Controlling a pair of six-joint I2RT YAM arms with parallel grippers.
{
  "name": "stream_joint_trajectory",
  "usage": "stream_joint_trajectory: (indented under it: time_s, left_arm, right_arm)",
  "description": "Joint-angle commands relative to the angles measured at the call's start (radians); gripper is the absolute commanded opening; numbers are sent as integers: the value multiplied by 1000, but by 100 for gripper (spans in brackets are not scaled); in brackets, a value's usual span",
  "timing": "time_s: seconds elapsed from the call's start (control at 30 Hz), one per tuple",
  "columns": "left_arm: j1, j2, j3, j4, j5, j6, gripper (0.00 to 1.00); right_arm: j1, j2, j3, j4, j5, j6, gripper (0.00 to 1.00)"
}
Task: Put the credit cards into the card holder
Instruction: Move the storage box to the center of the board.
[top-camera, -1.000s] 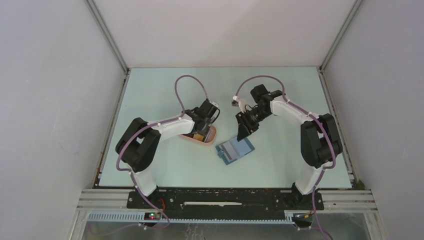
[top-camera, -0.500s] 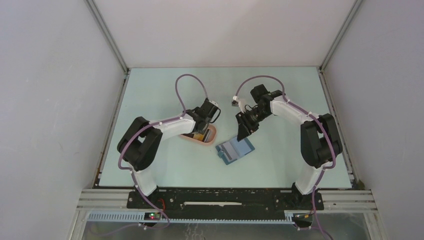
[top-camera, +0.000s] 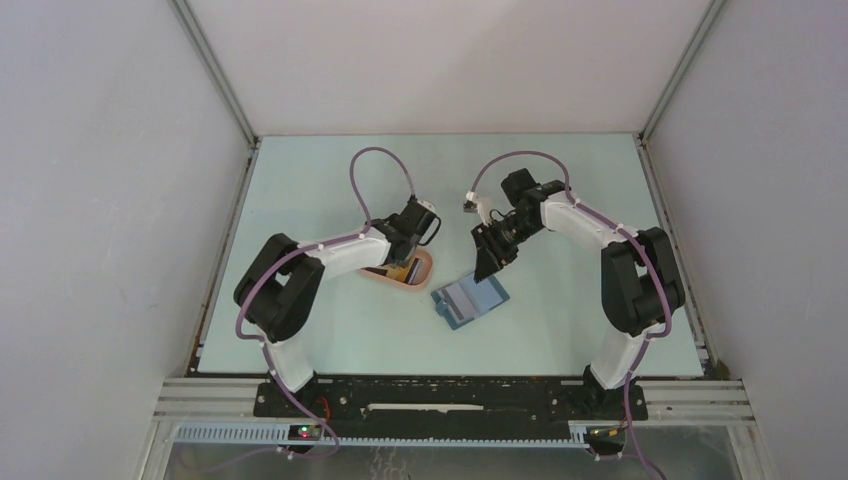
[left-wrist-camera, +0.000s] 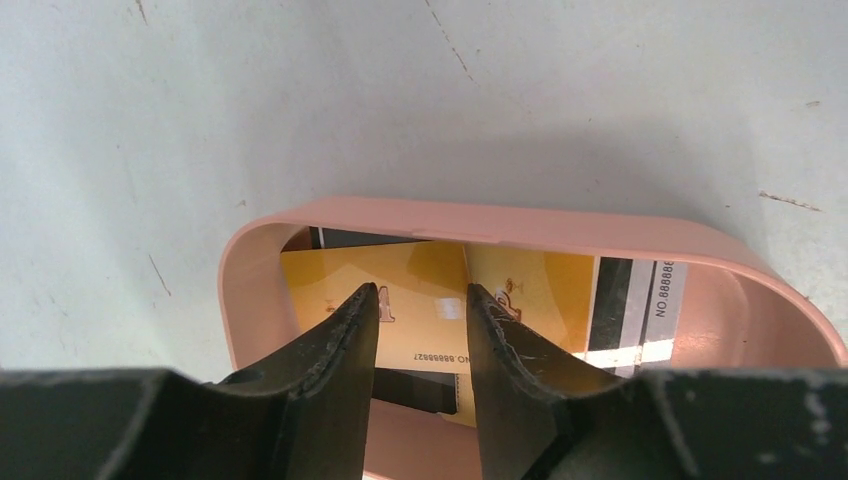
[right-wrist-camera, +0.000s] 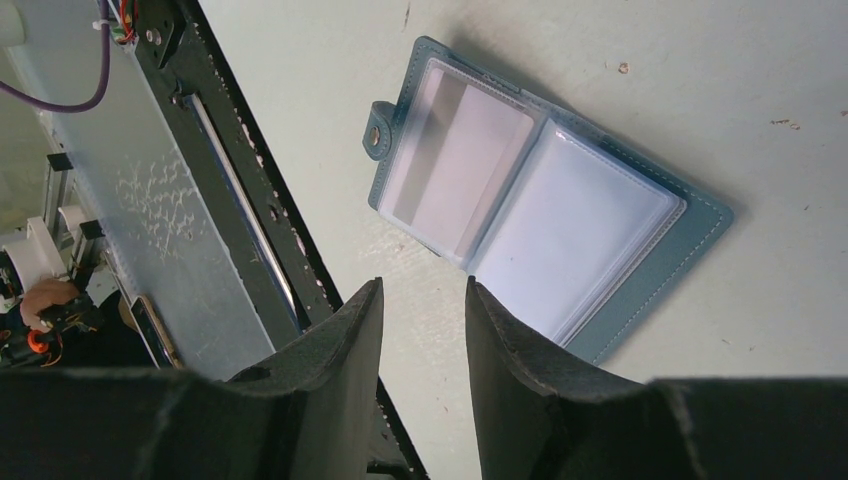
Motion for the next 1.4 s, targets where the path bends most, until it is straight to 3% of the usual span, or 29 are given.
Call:
stream_joint_trajectory:
  time_s: [0.0,0.3,1.37]
  left_arm:
    - [2,-46,7,20,32,-5,43]
    - [2,-37,-25,24,14,-27,46]
    - [-8,-117,-54,-98,-161,-81,36]
  right_arm:
    - [-4,-16,22,-11,-18,-16,44]
    - [-4,-14,23,-11,-18,-18,44]
    - [-4,-11,22,-13,-24,-19,44]
